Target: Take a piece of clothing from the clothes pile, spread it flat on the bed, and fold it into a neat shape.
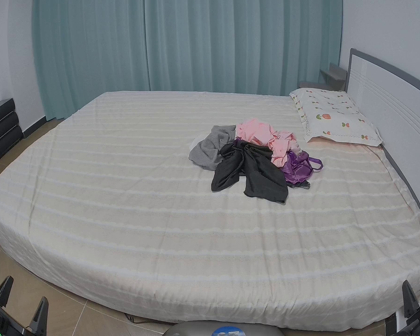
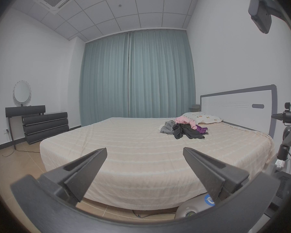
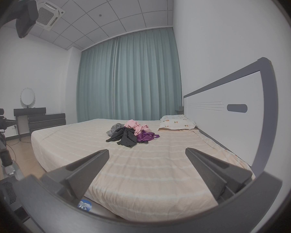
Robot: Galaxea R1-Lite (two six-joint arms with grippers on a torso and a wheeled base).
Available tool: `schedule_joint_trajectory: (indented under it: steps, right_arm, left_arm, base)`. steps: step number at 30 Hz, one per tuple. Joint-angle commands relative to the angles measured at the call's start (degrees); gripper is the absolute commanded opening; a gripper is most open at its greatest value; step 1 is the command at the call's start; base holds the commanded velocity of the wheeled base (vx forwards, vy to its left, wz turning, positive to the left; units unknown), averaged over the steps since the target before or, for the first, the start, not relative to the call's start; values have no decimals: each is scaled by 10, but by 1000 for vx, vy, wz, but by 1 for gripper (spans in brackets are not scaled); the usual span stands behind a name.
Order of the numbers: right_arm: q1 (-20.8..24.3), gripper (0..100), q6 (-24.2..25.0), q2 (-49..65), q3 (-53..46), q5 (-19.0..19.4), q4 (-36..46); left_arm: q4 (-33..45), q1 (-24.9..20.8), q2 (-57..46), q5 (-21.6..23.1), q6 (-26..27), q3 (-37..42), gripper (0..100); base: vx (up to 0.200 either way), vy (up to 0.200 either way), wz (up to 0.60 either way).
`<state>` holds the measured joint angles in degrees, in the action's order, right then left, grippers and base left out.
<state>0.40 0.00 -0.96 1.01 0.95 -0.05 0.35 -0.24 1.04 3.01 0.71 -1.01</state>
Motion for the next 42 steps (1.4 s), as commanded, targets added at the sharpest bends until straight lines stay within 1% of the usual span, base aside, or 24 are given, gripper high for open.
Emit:
schedule_joint_trajectory:
  steps: [1,6,8,9,11,12,13,14,16,18,19,20,23,25,27,31,32,33,34,38,41,42]
  right_arm:
    - [0,100,-1,10,-10,7,-3]
    - [0,100,-5,10,-4,12,-6]
    - [4,100,7,-14,43,16,-25]
    - [5,100,33,-74,134,21,-37]
    - [5,100,51,-153,171,32,-29]
    - [5,100,48,-189,178,37,-32]
    - [5,100,48,-189,178,37,-32]
    - [7,100,47,-249,174,49,-43]
    - [21,100,51,-329,165,74,-61]
    - [35,100,54,-395,160,78,-88]
    - [47,100,58,-449,160,79,-119]
    - [55,100,62,-481,161,81,-137]
    - [93,100,84,-592,176,81,-192]
    - [109,100,101,-654,189,80,-219]
    - [125,100,127,-739,210,78,-256]
    - [137,100,155,-888,263,66,-332]
    - [137,100,155,-888,263,66,-332]
    - [139,100,163,-958,296,54,-371]
    - [141,100,167,-992,313,46,-386]
    - [152,100,201,-1098,385,16,-409]
    - [162,100,230,-1150,435,9,-407]
    - [163,100,240,-1179,464,9,-403]
  left_arm:
    - [0,0,-3,1,0,9,100]
    - [0,0,-3,1,0,9,100]
    - [0,0,-4,0,0,9,100]
    - [0,0,-3,0,0,9,100]
    - [0,0,-3,0,0,9,100]
    - [0,0,-3,1,0,9,100]
    - [0,0,-3,1,0,9,100]
    - [0,0,-3,1,0,9,100]
    - [0,0,-3,1,0,9,100]
    - [0,0,-3,0,0,9,100]
    - [0,0,-3,0,0,9,100]
    - [0,0,-3,1,0,9,100]
    - [0,0,-3,0,0,9,100]
    - [0,0,-3,0,0,9,100]
    - [0,0,-3,0,0,9,100]
    - [0,0,-4,1,0,9,100]
    - [0,0,-4,1,0,9,100]
    - [0,0,-3,1,0,9,100]
    - [0,0,-3,0,0,9,100]
    - [0,0,-3,1,0,9,100]
    - [0,0,-3,0,0,9,100]
    - [0,0,-4,0,0,9,100]
  base:
    - [0,0,0]
    - [0,0,0]
    - [0,0,0]
    - [0,0,0]
    - [0,0,0]
    - [0,0,0]
    - [0,0,0]
    - [0,0,0]
    - [0,0,0]
    - [0,0,0]
    - [0,0,0]
    - [0,0,0]
    - [0,0,0]
    - [0,0,0]
    - [0,0,0]
    - [0,0,0]
    - [0,0,0]
    - [0,0,0]
    - [0,0,0]
    - [0,0,0]
    - [0,0,0]
    - [0,0,0]
